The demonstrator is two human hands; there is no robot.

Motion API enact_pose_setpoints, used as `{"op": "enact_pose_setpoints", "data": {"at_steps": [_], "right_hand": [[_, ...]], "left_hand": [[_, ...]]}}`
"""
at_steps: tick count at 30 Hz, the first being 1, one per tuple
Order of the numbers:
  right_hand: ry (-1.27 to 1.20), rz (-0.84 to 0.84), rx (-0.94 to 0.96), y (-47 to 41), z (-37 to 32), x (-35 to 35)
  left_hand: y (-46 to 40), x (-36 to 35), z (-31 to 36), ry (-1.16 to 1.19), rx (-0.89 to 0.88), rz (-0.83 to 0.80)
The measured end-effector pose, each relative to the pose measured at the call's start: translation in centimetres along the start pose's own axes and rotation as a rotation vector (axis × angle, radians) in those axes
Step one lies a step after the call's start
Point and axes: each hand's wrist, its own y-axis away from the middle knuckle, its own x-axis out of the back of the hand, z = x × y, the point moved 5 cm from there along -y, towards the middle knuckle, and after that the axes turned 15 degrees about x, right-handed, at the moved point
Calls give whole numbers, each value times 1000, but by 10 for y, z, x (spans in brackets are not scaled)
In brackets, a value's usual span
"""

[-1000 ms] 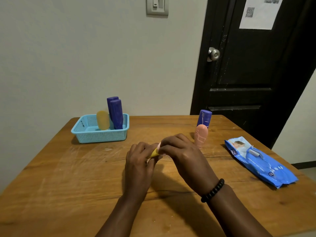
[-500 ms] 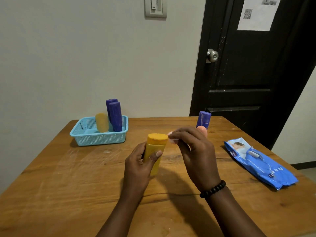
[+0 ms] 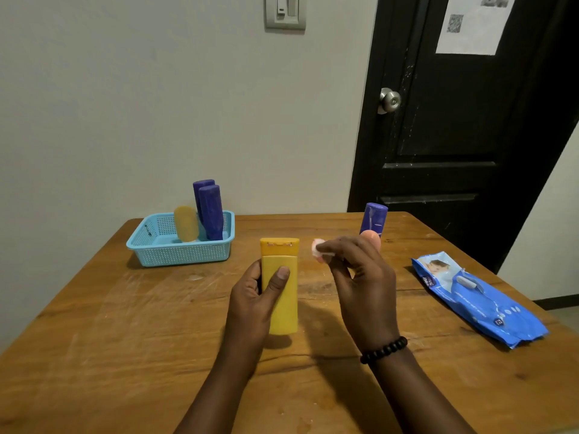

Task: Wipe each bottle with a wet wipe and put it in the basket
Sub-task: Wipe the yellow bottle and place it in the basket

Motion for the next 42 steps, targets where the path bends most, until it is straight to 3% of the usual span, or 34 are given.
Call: {"op": "enact_pose_setpoints", "data": {"at_steps": [6, 11, 20, 25, 32, 38, 42], "right_hand": [[-19, -73, 100, -11, -27, -18], [-182, -173, 52, 9, -26, -28], [-257, -661, -119, 45, -4, -32], [-457, -417, -485, 51, 12, -26], [-760, -55, -892, 67, 28, -44], [-845, 57, -959, 81, 32, -45], [-924, 88, -1013, 82, 32, -44]], "left_hand": [[2, -6, -4, 52, 39, -88], [0, -1, 1, 276, 60, -89], [-12, 16, -4, 445, 122, 74], [-12, 24, 3, 432, 59, 119], [-4, 43, 19, 25, -159, 304], [-8, 50, 22, -106, -224, 368], [-8, 63, 12, -4, -118, 502]]}}
